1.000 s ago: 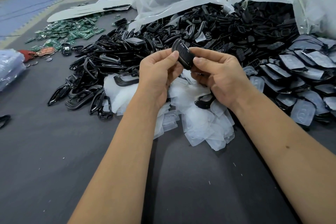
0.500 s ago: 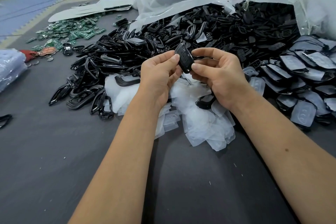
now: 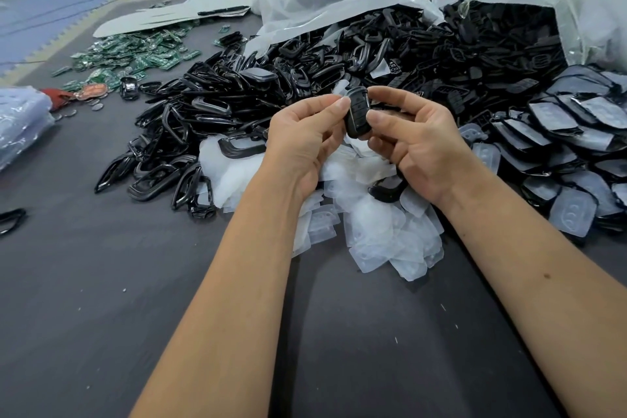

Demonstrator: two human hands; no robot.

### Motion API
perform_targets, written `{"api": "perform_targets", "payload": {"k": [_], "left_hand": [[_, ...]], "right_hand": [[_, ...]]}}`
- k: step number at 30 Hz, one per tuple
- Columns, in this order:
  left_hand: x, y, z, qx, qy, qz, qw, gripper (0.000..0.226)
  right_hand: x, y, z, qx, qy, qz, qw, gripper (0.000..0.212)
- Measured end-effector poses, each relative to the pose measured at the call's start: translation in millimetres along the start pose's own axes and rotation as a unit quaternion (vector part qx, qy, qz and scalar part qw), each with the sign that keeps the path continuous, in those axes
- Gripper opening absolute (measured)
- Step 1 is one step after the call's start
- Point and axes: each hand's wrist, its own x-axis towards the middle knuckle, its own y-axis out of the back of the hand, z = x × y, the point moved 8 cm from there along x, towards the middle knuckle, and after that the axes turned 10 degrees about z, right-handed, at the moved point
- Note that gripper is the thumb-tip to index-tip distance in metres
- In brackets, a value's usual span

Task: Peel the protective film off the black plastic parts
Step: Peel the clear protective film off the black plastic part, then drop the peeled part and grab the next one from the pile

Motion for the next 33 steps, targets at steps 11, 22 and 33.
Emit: {"api": "perform_targets", "payload": {"k": [11, 22, 33], "left_hand": [[-1, -6, 2, 0.017, -0.010, -0.055, 0.998, 0.028], [-5, -5, 3, 0.093, -0.069, -0.074, 0.991, 0.023], [-41, -67, 31, 0.369, -0.340, -0.120, 0.857, 0.016]], "right_hand": [[-1, -2, -2, -0.021, 0.037, -0.026, 0.999, 0.038], [-3, 3, -13, -0.132, 0.082, -0.031, 0.987, 0.039], [-24, 27, -100, -0.514, 0.308, -0.023, 0.800, 0.026]]}}
